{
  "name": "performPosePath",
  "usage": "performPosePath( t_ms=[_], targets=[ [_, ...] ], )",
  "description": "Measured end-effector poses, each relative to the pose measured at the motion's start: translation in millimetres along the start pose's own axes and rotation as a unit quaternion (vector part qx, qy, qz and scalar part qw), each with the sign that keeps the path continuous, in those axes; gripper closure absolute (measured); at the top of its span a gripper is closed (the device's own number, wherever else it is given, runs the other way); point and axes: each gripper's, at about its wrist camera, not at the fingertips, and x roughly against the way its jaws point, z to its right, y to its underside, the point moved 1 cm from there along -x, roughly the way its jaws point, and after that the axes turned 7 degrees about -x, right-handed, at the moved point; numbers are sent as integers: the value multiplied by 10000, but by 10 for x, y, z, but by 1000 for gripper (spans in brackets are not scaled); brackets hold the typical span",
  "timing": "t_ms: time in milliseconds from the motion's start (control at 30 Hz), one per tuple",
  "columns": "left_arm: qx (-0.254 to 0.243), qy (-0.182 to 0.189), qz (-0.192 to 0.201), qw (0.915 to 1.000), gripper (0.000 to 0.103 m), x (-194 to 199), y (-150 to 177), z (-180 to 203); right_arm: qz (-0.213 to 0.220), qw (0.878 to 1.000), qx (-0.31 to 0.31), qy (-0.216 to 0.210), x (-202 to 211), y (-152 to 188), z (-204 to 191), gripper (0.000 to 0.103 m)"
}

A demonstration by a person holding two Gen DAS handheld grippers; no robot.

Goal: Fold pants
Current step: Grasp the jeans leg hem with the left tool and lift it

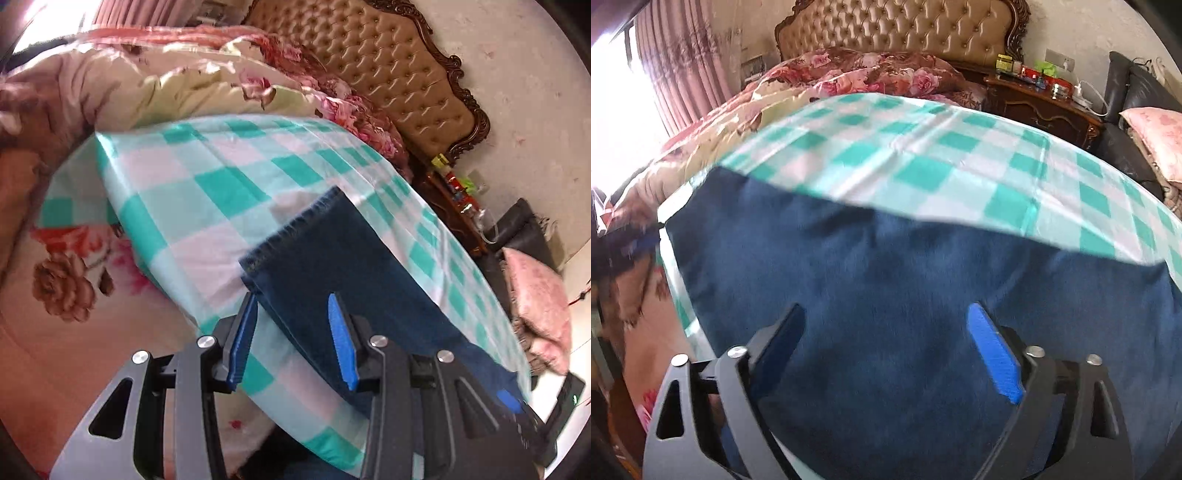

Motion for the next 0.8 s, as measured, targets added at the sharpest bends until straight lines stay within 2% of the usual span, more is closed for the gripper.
performPosePath(
  t_ms=[100,133,200,233,333,500,667,800],
  targets=[
    [743,436,-224,9960,67,-40,70,-138,-120,9990,0,428,-264,-229,62,39],
    [952,656,-312,9928,67,-72,94,-154,-208,9984,-15,524,-345,-260,96,47],
    [1373,856,-589,9851,67,-152,158,-208,-418,9962,-49,761,-544,-299,200,54],
    [1542,937,-661,9814,67,-181,171,-235,-356,9963,-3,786,-564,-310,220,56],
    [1846,1044,-673,9749,67,-226,178,-291,-296,9953,107,918,-581,-319,224,56],
    [1918,997,-622,9744,67,-286,71,-315,-255,9953,111,932,-577,-312,239,56],
    [2188,1042,-432,9692,67,-331,-49,-445,-246,9957,165,875,-570,-311,251,56],
    [2568,1430,-360,9552,67,-394,-61,-593,-248,9958,162,869,-566,-308,252,55]
  ],
)
